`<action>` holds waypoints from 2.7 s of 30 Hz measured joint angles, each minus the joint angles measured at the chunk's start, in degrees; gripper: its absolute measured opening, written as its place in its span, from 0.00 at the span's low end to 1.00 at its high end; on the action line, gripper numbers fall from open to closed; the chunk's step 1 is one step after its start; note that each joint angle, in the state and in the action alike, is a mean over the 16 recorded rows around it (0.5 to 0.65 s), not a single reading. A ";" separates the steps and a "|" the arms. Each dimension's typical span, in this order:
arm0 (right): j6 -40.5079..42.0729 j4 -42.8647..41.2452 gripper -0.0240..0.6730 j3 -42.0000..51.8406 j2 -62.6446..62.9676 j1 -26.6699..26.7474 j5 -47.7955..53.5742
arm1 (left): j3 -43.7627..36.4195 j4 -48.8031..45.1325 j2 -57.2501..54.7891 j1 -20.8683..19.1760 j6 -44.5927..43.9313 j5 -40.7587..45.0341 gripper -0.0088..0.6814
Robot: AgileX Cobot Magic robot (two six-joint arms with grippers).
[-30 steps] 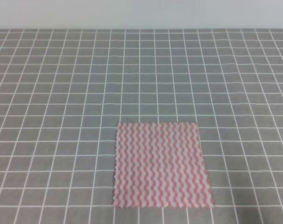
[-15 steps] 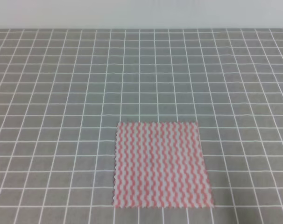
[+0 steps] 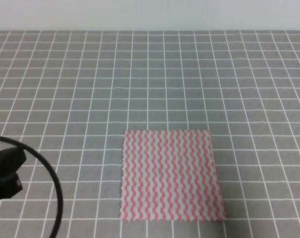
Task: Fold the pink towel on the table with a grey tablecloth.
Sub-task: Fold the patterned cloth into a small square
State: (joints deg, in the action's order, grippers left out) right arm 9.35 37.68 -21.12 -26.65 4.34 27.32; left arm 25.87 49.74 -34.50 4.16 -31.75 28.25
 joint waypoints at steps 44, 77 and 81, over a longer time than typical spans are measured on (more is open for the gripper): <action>17.36 30.60 0.26 -4.70 -49.27 33.15 -19.21 | 3.53 28.12 -25.86 35.39 -31.50 -23.36 0.01; 17.47 35.20 0.43 -5.21 -56.06 33.17 -21.22 | 3.52 28.11 -25.83 35.40 -31.61 -20.78 0.01; 17.54 35.23 0.43 -5.20 -56.34 33.16 -21.16 | 3.53 28.14 -25.86 35.39 -31.62 -20.80 0.01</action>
State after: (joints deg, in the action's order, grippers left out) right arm 26.89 72.91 -26.32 -82.99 37.50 6.17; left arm 29.40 77.87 -60.35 39.55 -63.36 7.45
